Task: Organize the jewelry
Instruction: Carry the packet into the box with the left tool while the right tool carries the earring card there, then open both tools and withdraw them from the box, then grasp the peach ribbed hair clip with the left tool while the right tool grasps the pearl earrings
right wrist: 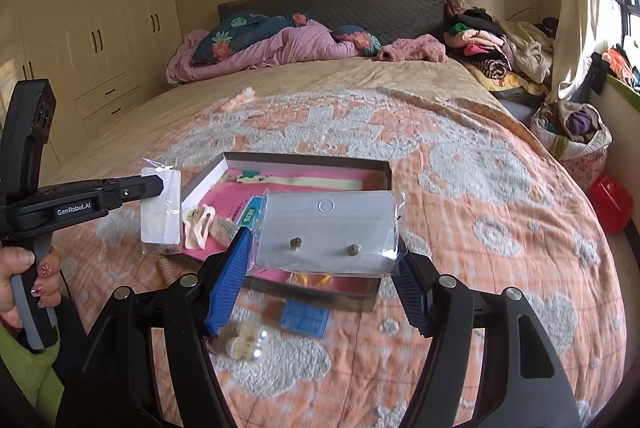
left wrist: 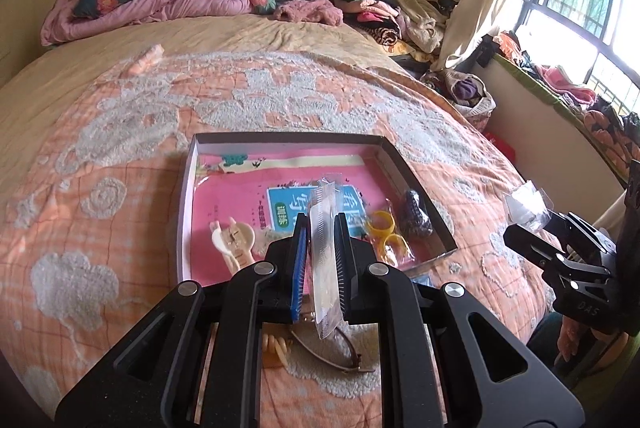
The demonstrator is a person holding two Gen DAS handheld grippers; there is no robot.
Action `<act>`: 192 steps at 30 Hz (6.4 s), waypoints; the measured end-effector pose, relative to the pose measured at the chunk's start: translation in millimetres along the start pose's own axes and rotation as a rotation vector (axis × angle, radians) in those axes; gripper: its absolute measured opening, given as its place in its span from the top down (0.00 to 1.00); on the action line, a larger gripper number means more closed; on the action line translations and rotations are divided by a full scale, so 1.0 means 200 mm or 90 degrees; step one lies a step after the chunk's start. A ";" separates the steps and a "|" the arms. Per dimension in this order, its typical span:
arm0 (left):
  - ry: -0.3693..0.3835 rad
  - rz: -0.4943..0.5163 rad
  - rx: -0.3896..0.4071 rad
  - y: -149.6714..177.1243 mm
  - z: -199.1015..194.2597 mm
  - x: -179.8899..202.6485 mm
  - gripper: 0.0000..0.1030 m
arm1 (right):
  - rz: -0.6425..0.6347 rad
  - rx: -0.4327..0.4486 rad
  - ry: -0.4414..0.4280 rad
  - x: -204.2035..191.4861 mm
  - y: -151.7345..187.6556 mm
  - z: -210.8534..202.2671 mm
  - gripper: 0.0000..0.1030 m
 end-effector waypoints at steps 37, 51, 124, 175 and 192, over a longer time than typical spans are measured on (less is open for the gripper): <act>0.039 0.011 -0.044 -0.06 0.29 0.03 0.93 | -0.005 -0.032 0.024 0.06 -0.07 0.29 0.36; 0.048 0.009 -0.080 -0.01 0.45 0.01 0.93 | -0.017 -0.069 0.022 0.04 0.00 0.43 0.36; -0.072 -0.022 0.038 -0.02 -0.11 -0.07 0.12 | 0.016 0.010 0.010 0.03 -0.02 -0.04 0.11; -0.142 -0.011 -0.036 0.42 -0.14 -0.17 0.12 | -0.007 -0.094 -0.062 -0.27 0.34 0.00 0.11; -0.151 0.002 -0.123 0.56 0.09 -0.28 0.12 | -0.003 -0.158 -0.066 -0.29 0.48 0.18 0.12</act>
Point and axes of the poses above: each gripper's, at about its wrist camera, not at the fingertips, and z roughly the way its jaws point, x to its right, y to its underside, the point moved 5 cm from there along z, roughly the way its jaws point, and after that the axes turned 6 degrees about y, right-handed, at the moved point
